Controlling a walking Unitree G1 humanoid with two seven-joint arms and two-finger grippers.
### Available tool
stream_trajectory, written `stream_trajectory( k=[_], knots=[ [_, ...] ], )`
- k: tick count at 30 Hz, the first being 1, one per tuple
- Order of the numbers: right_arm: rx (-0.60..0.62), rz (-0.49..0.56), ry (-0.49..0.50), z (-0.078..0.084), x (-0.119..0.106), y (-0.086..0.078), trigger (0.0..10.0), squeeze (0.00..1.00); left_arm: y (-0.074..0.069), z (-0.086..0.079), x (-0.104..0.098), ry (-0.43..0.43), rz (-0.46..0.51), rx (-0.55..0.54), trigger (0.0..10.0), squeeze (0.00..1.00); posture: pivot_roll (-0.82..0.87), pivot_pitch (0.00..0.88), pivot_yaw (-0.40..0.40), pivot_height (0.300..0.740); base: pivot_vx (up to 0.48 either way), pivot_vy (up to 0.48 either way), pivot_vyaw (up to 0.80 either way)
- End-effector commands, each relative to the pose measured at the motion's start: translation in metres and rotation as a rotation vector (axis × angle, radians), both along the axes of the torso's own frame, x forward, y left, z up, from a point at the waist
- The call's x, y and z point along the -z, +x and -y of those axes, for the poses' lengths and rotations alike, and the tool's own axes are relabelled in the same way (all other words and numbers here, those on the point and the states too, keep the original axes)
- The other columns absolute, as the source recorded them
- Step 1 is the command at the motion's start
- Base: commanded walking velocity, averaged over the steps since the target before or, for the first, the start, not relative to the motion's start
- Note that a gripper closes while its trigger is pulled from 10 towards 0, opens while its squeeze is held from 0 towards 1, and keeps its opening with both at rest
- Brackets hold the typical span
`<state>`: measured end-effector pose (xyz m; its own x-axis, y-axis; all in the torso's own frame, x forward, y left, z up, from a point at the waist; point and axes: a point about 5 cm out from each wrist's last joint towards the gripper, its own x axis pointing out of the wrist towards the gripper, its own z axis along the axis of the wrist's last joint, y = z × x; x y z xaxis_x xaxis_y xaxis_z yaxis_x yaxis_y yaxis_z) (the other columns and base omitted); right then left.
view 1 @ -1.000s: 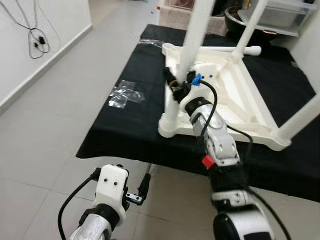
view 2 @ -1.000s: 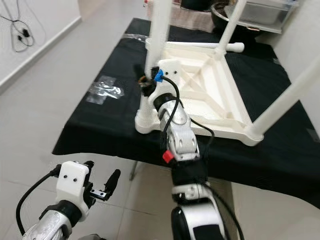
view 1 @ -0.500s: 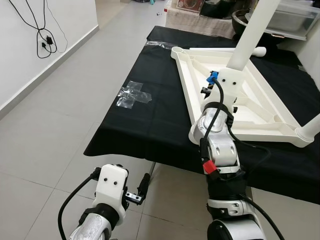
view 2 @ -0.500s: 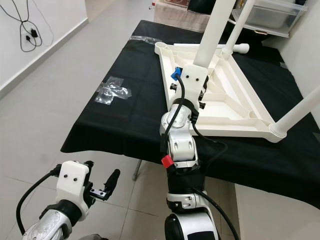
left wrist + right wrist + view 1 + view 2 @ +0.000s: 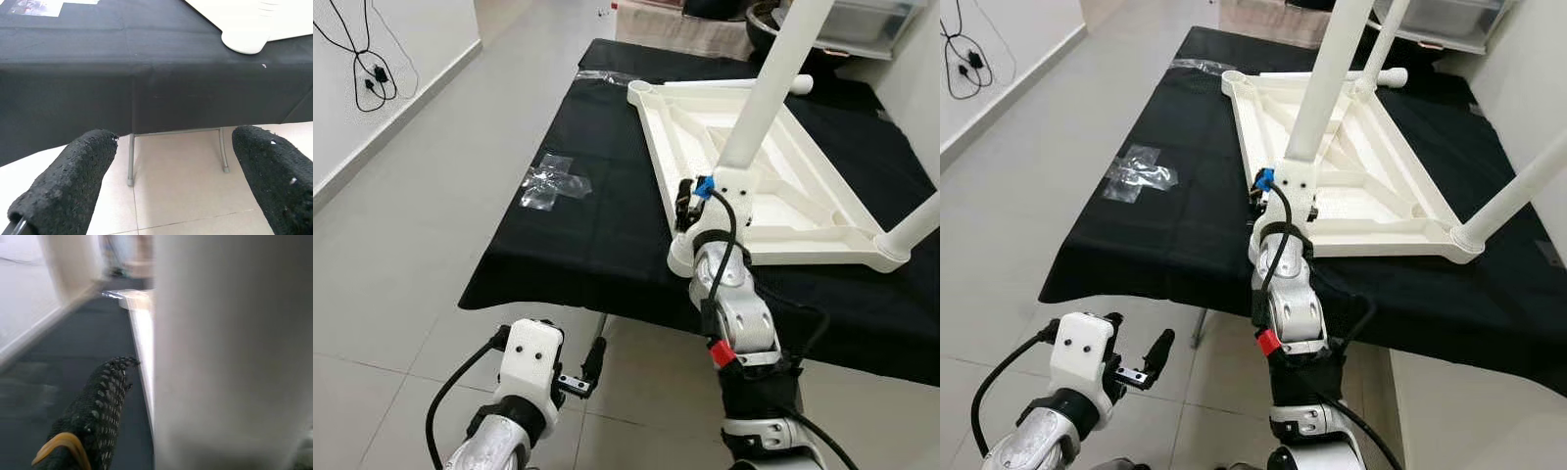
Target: Building children table
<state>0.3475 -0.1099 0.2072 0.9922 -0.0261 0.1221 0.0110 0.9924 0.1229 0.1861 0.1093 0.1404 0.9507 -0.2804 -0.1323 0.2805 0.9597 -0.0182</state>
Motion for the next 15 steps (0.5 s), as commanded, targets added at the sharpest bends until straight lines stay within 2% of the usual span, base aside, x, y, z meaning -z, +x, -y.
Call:
stream_trajectory(
  k=[1, 3, 4, 6, 10, 11, 12, 14, 15],
  knots=[
    [-0.087, 0.018, 0.026, 0.000, 0.001, 0.002, 10.0, 0.00, -0.002, 0.002, 0.005, -0.013, -0.031, 0.010, 10.0, 0.00, 0.14, 0.140, -0.145, 0.740, 0.000, 0.000, 0.00],
    [-0.341, 0.056, 0.005, 0.017, -0.007, 0.015, 10.0, 0.00, -0.002, 0.002, 0.005, -0.013, -0.031, 0.011, 10.0, 0.00, 0.14, 0.139, -0.147, 0.740, 0.000, 0.000, 0.00],
    [-0.406, 0.060, 0.000, 0.023, -0.010, 0.019, 10.0, 0.00, -0.002, 0.002, 0.005, -0.013, -0.031, 0.011, 10.0, 0.00, 0.14, 0.139, -0.147, 0.740, 0.000, 0.000, 0.00],
    [-0.457, 0.067, -0.027, 0.029, -0.016, 0.025, 10.0, 0.00, -0.002, 0.002, 0.006, -0.012, -0.031, 0.010, 10.0, 0.00, 0.14, 0.136, -0.149, 0.740, 0.000, 0.000, 0.00],
    [-0.555, 0.063, -0.047, 0.031, -0.021, 0.030, 10.0, 0.00, -0.002, 0.002, 0.006, -0.012, -0.032, 0.010, 10.0, 0.00, 0.15, 0.135, -0.152, 0.740, 0.000, 0.000, 0.00],
    [-0.657, 0.055, -0.042, 0.029, -0.023, 0.031, 10.0, 0.00, -0.003, 0.003, 0.006, -0.011, -0.033, 0.009, 10.0, 0.00, 0.16, 0.134, -0.152, 0.740, 0.000, 0.000, 0.00],
    [-0.657, 0.055, -0.042, 0.029, -0.023, 0.031, 10.0, 0.00, -0.003, 0.003, 0.006, -0.011, -0.033, 0.009, 10.0, 0.00, 0.16, 0.134, -0.152, 0.740, 0.000, 0.000, 0.00],
    [-0.872, 0.035, -0.013, 0.025, -0.028, 0.031, 10.0, 0.00, -0.003, 0.003, 0.006, -0.010, -0.033, 0.009, 10.0, 0.00, 0.16, 0.132, -0.153, 0.740, 0.000, 0.000, 0.00],
    [-0.872, 0.035, -0.013, 0.025, -0.028, 0.031, 10.0, 0.00, -0.003, 0.003, 0.006, -0.010, -0.033, 0.009, 10.0, 0.00, 0.16, 0.132, -0.153, 0.740, 0.000, 0.000, 0.00]
  ],
)
